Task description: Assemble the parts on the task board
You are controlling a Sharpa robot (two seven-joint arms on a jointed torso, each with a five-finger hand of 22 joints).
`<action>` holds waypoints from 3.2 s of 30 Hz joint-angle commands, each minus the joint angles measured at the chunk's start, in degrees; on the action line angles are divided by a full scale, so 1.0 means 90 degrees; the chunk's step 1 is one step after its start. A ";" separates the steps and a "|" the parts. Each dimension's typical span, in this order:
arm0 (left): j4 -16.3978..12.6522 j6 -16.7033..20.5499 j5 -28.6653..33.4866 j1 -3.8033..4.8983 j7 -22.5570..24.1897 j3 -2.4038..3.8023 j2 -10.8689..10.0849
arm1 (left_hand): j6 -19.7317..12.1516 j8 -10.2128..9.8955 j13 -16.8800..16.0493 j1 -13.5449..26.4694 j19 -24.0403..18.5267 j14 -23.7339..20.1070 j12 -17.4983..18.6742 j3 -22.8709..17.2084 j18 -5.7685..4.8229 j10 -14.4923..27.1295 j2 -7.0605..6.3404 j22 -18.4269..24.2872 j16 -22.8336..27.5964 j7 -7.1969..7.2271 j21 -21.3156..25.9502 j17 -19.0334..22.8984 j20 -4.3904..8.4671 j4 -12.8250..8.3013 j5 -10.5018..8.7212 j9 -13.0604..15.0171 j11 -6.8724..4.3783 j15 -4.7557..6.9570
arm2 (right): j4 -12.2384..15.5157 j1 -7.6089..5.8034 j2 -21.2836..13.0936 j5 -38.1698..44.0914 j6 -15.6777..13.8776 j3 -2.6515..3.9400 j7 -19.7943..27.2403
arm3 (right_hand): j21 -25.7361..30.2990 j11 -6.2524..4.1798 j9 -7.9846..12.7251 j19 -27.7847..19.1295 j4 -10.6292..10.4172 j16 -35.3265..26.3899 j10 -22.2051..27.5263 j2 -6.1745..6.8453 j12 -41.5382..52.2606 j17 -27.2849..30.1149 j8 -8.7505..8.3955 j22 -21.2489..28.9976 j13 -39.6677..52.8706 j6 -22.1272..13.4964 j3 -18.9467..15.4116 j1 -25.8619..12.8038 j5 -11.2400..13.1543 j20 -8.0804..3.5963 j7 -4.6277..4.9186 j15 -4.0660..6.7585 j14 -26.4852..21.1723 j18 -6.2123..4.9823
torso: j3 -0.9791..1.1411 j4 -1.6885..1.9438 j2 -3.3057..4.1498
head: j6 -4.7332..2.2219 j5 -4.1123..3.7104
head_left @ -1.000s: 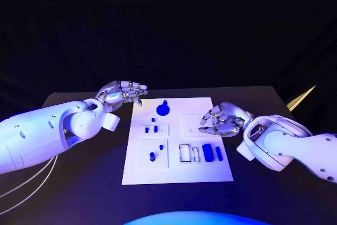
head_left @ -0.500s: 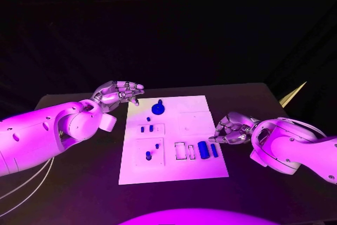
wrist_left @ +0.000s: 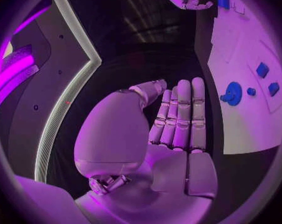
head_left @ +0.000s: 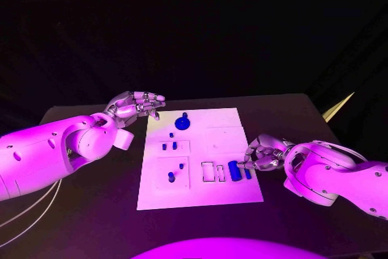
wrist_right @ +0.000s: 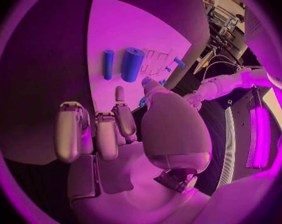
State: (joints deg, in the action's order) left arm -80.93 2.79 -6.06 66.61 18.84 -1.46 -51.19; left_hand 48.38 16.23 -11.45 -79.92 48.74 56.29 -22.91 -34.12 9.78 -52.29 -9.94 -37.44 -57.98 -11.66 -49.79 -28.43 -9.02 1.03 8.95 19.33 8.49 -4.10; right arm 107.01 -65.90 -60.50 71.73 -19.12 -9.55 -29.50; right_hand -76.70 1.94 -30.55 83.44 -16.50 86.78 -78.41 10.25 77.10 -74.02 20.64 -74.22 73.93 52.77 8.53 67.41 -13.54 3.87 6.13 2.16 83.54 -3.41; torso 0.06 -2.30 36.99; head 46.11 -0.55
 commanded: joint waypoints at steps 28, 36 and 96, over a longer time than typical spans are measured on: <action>-0.0058 -0.0037 0.0008 0.0003 -0.0034 0.0004 -0.0049 | -0.0105 0.0110 0.0080 0.0047 0.0075 -0.0019 -0.0016 0.0385 0.0082 0.0100 0.0029 0.0084 0.0067 -0.0023 0.0149 0.0075 -0.0046 0.0063 -0.0017 -0.0067 -0.0010 -0.0002 | -0.0560 0.0392 0.0742 0.0261 0.0377 -0.0014 -0.0328 | -0.0146 -0.0045 -0.0128 0.0478 -0.0031 0.0082 -0.0291 -0.0209 0.0136 -0.1155 0.0238 -0.1444 0.0393 -0.0128 -0.0858 -0.0275 0.0026 -0.0054 -0.0014 0.0036 0.0591 0.0147 | 0.0013 0.0002 0.0017 | 0.0065 0.0085; -0.0071 -0.0031 0.0008 0.0003 -0.0042 0.0004 -0.0068 | -0.0105 0.0110 0.0080 0.0047 0.0075 -0.0019 -0.0016 0.0385 0.0082 0.0100 0.0029 0.0084 0.0067 -0.0023 0.0149 0.0075 -0.0046 0.0063 -0.0017 -0.0067 -0.0010 -0.0002 | -0.0662 0.0477 0.0840 0.0339 0.0345 -0.0016 -0.0462 | -0.0213 -0.0100 -0.0189 0.0489 -0.0012 0.0089 -0.0324 -0.0401 0.0141 -0.1170 0.0370 -0.1459 0.0442 0.0026 -0.0985 -0.0061 -0.0020 -0.0084 -0.0078 0.0078 0.0593 0.0156 | 0.0011 -0.0009 0.0016 | 0.0083 0.0107; -0.0084 -0.0063 0.0008 0.0005 -0.0105 0.0004 -0.0053 | -0.0104 0.0125 0.0083 0.0049 0.0081 -0.0020 -0.0023 0.0382 0.0083 0.0108 0.0046 0.0094 0.0068 -0.0023 0.0164 0.0074 -0.0046 0.0078 -0.0011 -0.0070 -0.0010 -0.0001 | -0.0562 0.0193 0.1542 -0.0928 -0.0132 -0.0005 -0.0446 | -0.0568 -0.0339 -0.0388 0.0554 -0.0027 0.0156 -0.0645 -0.0836 0.0359 -0.1313 0.0704 -0.1538 0.0780 0.0557 -0.0758 -0.0104 -0.0477 -0.0270 -0.0343 0.0282 0.0624 0.0216 | 0.0016 -0.0005 0.0032 | 0.0127 0.0145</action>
State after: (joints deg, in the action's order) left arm -81.51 2.38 -6.04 66.62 17.85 -1.46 -51.74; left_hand 48.33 16.51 -11.43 -79.92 48.75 56.29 -22.95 -31.94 9.78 -52.00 -9.94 -37.35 -57.98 -11.60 -49.13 -28.43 -9.03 1.19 8.95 19.30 8.19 -4.10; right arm 102.05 -64.30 -46.69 63.16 -20.44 -9.54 -33.39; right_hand -80.87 -0.07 -31.11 83.80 -16.36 87.44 -81.74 4.74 79.10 -74.02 24.47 -74.22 73.96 54.88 1.43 67.62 -16.84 2.03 4.49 3.85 83.91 -2.53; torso 0.18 -2.32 37.26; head 47.20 0.69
